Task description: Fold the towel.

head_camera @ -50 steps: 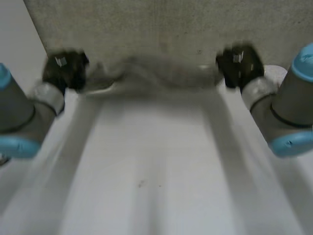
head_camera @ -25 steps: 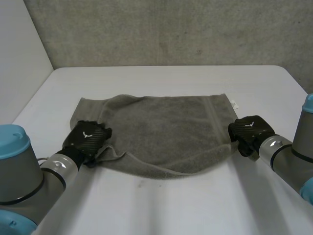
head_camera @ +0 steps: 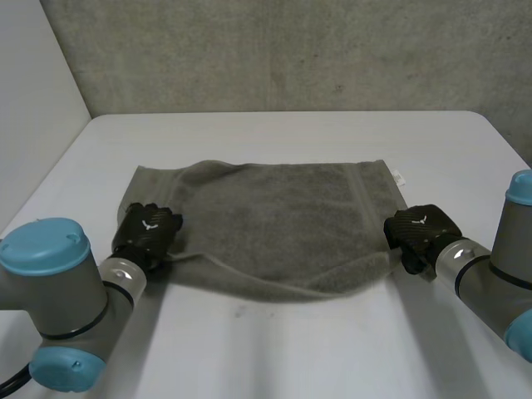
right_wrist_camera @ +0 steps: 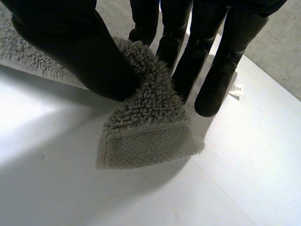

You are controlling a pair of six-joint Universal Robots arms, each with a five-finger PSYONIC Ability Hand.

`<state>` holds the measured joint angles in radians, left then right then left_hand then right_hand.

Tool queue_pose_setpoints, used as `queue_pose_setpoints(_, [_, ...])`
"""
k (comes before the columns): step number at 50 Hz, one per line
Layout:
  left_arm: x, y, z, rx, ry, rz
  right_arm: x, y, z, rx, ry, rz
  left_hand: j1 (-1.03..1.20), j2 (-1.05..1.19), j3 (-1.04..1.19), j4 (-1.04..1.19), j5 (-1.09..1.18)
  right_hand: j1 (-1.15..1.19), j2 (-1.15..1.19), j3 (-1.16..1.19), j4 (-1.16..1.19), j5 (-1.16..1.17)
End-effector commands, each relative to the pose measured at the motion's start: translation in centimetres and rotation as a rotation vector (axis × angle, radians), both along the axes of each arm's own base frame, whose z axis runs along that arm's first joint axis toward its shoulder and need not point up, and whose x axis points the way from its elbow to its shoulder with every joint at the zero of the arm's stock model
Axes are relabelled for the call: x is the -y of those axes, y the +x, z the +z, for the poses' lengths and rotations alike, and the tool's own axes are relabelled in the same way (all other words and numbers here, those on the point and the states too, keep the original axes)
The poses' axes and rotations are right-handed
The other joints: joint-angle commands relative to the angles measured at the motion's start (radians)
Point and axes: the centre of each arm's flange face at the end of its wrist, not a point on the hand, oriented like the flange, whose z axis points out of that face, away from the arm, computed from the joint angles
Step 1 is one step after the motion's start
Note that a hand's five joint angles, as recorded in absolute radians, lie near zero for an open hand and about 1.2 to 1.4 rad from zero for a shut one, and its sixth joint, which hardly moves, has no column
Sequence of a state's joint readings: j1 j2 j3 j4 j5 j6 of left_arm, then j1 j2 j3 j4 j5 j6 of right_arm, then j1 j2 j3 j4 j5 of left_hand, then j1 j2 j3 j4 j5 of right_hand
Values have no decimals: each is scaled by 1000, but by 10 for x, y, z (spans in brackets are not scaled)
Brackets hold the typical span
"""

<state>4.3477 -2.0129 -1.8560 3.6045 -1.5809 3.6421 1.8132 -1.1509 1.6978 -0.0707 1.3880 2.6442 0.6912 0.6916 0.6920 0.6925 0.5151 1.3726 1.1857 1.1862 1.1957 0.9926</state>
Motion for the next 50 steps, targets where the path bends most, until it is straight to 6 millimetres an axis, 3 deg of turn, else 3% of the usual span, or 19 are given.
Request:
queue_pose_setpoints(1, [3, 18, 1, 8, 11, 66, 0, 0, -1, -1, 4, 1, 74, 74, 74, 73, 76, 24, 211, 210, 201, 229])
queue_pose_setpoints(6, [1, 26, 2, 9, 17, 87, -1, 1, -1, 3, 0, 3, 109, 109, 109, 108, 111, 24, 211, 210, 201, 229])
queue_pose_setpoints(7, [-1, 28, 3, 10, 19, 90, -1, 1, -1, 3, 0, 3, 255, 254, 254, 253, 256, 24, 211, 210, 201, 229])
queue_pose_setpoints(8, [-1, 28, 3, 10, 19, 90, -1, 1, -1, 3, -2, 5, 256, 256, 255, 255, 258, 24, 211, 210, 201, 229])
queue_pose_setpoints(9, [-3, 28, 6, 8, 14, 90, -1, 1, -1, 3, -2, 5, 588, 587, 587, 586, 589, 24, 211, 210, 201, 229])
queue_pose_setpoints(10, [-6, 29, 8, 5, 9, 87, 0, 0, 0, 4, -3, 5, 704, 703, 703, 703, 705, 24, 211, 210, 201, 229])
queue_pose_setpoints(18, [-18, 34, 24, -10, -25, 87, 0, -1, 3, -4, -9, 1, 705, 705, 704, 704, 707, 24, 211, 210, 201, 229])
queue_pose_setpoints(27, [-19, 46, 16, -1, 12, 118, 2, -2, -2, -10, -3, -6, 705, 705, 704, 704, 707, 24, 211, 210, 201, 229])
queue_pose_setpoints(33, [-15, 65, 9, 6, 50, 184, 2, -7, 0, -26, 10, -19, 705, 705, 704, 704, 707, 24, 211, 210, 201, 229])
queue_pose_setpoints(38, [-24, 67, 19, -1, 61, 162, -5, -15, 15, -71, 21, -6, 705, 705, 704, 704, 707, 24, 211, 210, 201, 229])
queue_pose_setpoints(40, [-31, 64, 43, -21, 34, 123, -13, -18, 36, -100, 8, 8, 705, 705, 704, 704, 707, 24, 211, 210, 201, 229])
queue_pose_setpoints(41, [-31, 64, 43, -21, 33, 123, -13, -18, 36, -100, 8, 8, 705, 705, 704, 704, 707, 24, 211, 210, 201, 229])
queue_pose_setpoints(43, [-41, 59, 64, -45, 15, 60, -20, -19, 62, -107, -41, 15, 705, 705, 704, 704, 707, 24, 211, 210, 201, 229])
queue_pose_setpoints(44, [-41, 59, 64, -45, 15, 59, -20, -19, 62, -107, -41, 15, 705, 705, 704, 704, 707, 24, 211, 210, 201, 229])
queue_pose_setpoints(46, [-47, 57, 76, -57, 0, 25, -29, -20, 91, -94, -107, 15, 705, 705, 704, 704, 707, 24, 211, 210, 201, 229])
queue_pose_setpoints(50, [-63, 52, 95, -79, -14, -56, -36, -21, 104, -84, -125, 20, 705, 705, 704, 704, 707, 24, 211, 210, 201, 229])
